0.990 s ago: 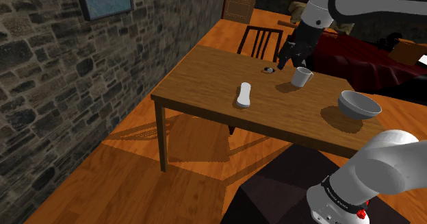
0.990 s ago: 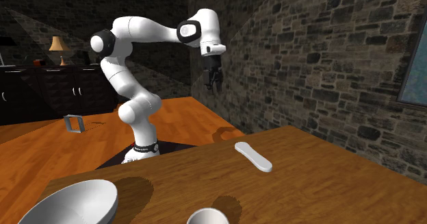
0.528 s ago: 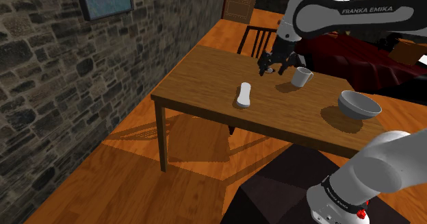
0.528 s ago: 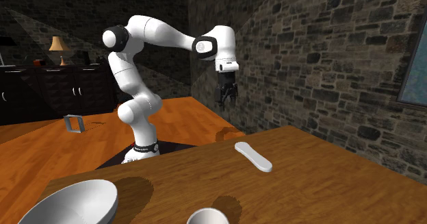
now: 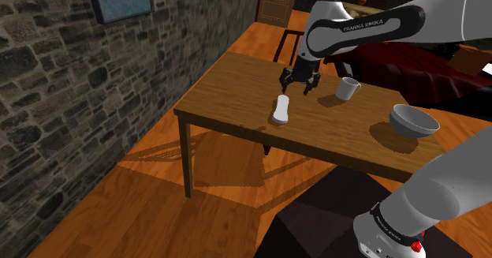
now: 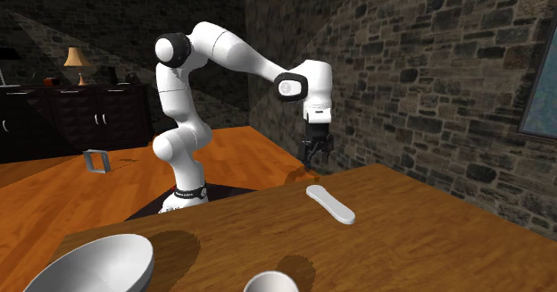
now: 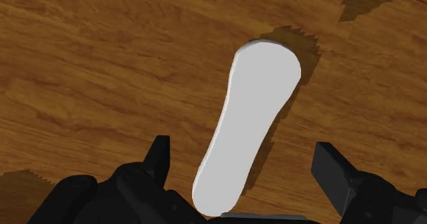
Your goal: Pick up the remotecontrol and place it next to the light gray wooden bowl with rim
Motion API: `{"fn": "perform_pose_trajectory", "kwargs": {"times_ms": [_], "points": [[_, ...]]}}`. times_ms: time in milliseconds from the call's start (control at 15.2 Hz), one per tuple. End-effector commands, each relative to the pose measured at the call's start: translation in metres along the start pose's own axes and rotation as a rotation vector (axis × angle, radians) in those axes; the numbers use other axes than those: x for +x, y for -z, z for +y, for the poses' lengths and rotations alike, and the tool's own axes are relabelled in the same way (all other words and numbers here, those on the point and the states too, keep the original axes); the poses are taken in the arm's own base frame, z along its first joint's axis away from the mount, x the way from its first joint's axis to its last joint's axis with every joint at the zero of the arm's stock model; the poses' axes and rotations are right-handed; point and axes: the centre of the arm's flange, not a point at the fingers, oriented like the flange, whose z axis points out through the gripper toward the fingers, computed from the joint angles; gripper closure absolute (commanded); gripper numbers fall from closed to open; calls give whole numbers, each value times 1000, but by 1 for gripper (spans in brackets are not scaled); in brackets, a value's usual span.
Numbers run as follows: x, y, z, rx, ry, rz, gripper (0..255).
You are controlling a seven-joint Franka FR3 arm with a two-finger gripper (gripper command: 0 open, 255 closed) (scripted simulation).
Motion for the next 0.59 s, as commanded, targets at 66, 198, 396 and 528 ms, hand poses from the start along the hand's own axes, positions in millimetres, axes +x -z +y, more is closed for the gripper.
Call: {"fn": "perform_pose_trajectory", "kwargs": {"times_ms": [66, 198, 396, 528], "points": [[25, -33, -5, 5, -90, -21, 0], [42, -54, -8, 8, -148, -35, 0], [56, -77, -9, 10, -195, -46, 0], [55, -87, -9, 10, -195, -46, 0]]}}
